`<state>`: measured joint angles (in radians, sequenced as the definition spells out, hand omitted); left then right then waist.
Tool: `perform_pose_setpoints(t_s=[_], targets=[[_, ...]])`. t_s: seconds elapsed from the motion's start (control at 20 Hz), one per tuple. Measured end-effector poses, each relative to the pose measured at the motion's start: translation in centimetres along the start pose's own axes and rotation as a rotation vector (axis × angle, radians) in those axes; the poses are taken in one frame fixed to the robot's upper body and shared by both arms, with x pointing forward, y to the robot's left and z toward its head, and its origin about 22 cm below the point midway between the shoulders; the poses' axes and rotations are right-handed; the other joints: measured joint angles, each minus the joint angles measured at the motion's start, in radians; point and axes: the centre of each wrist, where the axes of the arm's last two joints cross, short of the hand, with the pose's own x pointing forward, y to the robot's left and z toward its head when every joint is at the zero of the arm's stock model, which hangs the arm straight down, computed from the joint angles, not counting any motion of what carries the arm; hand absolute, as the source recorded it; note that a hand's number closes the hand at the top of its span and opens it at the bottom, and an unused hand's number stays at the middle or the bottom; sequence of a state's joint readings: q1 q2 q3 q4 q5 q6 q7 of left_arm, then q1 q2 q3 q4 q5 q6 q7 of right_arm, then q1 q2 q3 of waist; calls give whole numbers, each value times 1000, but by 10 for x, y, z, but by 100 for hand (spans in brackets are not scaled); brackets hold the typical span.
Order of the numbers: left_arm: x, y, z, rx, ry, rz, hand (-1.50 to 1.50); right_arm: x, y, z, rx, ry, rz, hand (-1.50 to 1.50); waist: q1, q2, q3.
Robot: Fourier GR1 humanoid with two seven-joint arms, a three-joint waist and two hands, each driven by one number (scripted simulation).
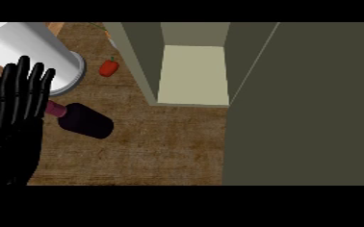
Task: Pick up the wine, place it into the cabinet and close the cabinet
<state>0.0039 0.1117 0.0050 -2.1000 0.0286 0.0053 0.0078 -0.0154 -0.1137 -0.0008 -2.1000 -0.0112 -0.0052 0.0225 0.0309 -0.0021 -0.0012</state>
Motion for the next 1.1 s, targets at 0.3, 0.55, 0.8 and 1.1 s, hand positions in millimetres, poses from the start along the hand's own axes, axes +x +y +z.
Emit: perform_pose_setpoints(t_s=[0.3, 0.55, 0.8, 1.1], targets=[[-1, 7, -13, -4, -31, -5, -150, 11, -1, 24, -1, -13, 0, -150, -29, 1, 1], [4, 0, -11, 109, 41, 194, -150, 21, 14, 35, 227, 41, -196, -150, -28, -2, 2], [41, -5, 0, 152, 66, 262, -150, 38, 8, 39, 298, 66, -272, -150, -28, -2, 2], [80, -6, 7, 165, 123, 284, -150, 49, 12, 43, 326, 88, -292, -150, -29, -2, 2]])
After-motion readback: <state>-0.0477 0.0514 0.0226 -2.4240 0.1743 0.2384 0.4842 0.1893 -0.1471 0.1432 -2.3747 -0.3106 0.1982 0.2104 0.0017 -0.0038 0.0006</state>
